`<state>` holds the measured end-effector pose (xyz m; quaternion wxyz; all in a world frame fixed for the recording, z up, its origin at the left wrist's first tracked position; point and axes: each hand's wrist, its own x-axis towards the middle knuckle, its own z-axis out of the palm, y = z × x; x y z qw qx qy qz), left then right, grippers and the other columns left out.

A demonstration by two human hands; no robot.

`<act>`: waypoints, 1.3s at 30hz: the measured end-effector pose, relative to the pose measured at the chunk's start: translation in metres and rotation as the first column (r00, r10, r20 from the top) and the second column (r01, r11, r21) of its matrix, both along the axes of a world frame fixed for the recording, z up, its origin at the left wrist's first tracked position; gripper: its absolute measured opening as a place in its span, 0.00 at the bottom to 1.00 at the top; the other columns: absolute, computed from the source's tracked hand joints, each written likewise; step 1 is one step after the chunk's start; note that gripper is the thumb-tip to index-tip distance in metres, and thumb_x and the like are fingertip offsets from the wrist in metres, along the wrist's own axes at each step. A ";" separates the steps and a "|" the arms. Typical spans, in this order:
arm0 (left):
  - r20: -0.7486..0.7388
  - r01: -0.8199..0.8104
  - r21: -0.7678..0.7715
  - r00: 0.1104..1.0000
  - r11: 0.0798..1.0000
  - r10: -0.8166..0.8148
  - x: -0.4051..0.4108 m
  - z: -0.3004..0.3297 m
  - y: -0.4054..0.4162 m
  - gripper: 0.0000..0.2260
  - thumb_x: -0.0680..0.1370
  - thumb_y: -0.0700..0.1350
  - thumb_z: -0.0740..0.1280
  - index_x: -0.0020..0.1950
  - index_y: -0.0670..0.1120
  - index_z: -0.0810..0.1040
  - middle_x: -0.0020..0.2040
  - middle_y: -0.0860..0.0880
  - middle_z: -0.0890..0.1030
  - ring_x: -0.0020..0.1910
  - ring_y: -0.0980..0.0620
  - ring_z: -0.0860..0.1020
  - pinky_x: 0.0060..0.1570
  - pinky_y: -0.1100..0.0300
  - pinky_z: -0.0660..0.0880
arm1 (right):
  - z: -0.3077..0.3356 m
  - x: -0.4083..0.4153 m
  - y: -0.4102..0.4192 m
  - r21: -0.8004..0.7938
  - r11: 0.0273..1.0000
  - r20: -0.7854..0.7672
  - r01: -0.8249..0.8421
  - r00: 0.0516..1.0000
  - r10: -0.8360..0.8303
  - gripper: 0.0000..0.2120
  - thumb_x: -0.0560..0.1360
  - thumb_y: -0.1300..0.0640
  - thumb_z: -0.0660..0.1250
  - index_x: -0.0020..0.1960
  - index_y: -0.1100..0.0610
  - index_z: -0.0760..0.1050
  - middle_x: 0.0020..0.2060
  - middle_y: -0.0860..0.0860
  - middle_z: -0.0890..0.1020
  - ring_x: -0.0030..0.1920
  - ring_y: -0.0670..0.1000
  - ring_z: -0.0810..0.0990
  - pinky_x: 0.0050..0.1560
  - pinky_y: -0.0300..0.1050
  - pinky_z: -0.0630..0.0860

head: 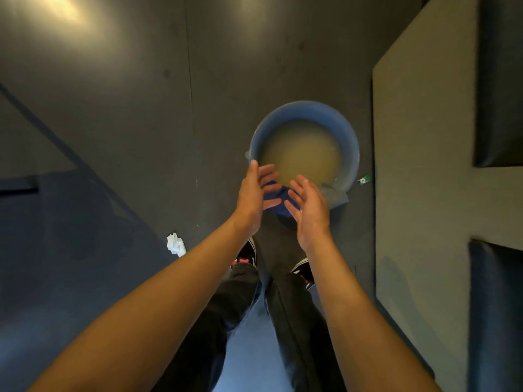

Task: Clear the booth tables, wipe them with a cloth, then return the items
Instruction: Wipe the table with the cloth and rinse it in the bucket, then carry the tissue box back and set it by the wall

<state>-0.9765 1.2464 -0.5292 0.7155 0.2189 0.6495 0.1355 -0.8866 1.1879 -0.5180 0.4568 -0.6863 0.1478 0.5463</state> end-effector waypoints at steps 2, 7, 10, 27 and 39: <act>0.043 -0.041 0.043 0.998 0.998 0.040 -0.004 0.049 0.017 0.25 0.86 0.59 0.47 0.63 0.46 0.77 0.58 0.47 0.82 0.53 0.49 0.81 0.45 0.55 0.79 | 0.047 -0.001 0.013 0.044 0.999 0.033 0.003 0.999 -0.005 0.15 0.83 0.54 0.61 0.68 0.56 0.74 0.60 0.54 0.80 0.60 0.50 0.79 0.64 0.49 0.75; 0.141 -0.076 0.176 0.989 0.981 0.051 -0.020 0.176 0.057 0.23 0.86 0.56 0.47 0.56 0.46 0.78 0.51 0.47 0.82 0.48 0.49 0.80 0.43 0.54 0.77 | 0.173 -0.010 0.046 0.199 0.980 0.090 0.003 0.996 -0.021 0.13 0.83 0.56 0.61 0.65 0.58 0.76 0.54 0.52 0.82 0.57 0.49 0.80 0.55 0.43 0.77; 0.188 -0.086 0.240 0.981 0.967 0.041 -0.035 0.259 0.071 0.24 0.86 0.57 0.45 0.55 0.47 0.78 0.51 0.47 0.82 0.47 0.50 0.81 0.44 0.53 0.78 | 0.257 -0.017 0.056 0.277 0.961 0.126 -0.017 0.992 -0.019 0.09 0.83 0.58 0.61 0.58 0.56 0.78 0.48 0.50 0.82 0.50 0.47 0.81 0.51 0.42 0.77; 0.300 -0.305 0.671 0.945 0.676 0.129 -0.178 0.652 -0.063 0.24 0.86 0.56 0.47 0.57 0.47 0.80 0.56 0.46 0.84 0.51 0.49 0.82 0.47 0.53 0.78 | 0.639 -0.129 -0.047 0.676 0.648 0.337 -0.351 0.929 0.152 0.11 0.82 0.59 0.60 0.59 0.57 0.79 0.58 0.55 0.83 0.58 0.52 0.81 0.62 0.50 0.77; 0.314 -0.449 0.812 0.875 0.373 0.369 -0.343 0.770 -0.239 0.24 0.86 0.55 0.46 0.61 0.45 0.78 0.58 0.44 0.84 0.52 0.47 0.84 0.50 0.49 0.80 | 0.749 -0.276 -0.154 0.780 0.263 0.445 -0.567 0.799 0.404 0.09 0.81 0.58 0.61 0.52 0.52 0.81 0.53 0.52 0.85 0.56 0.52 0.83 0.58 0.47 0.79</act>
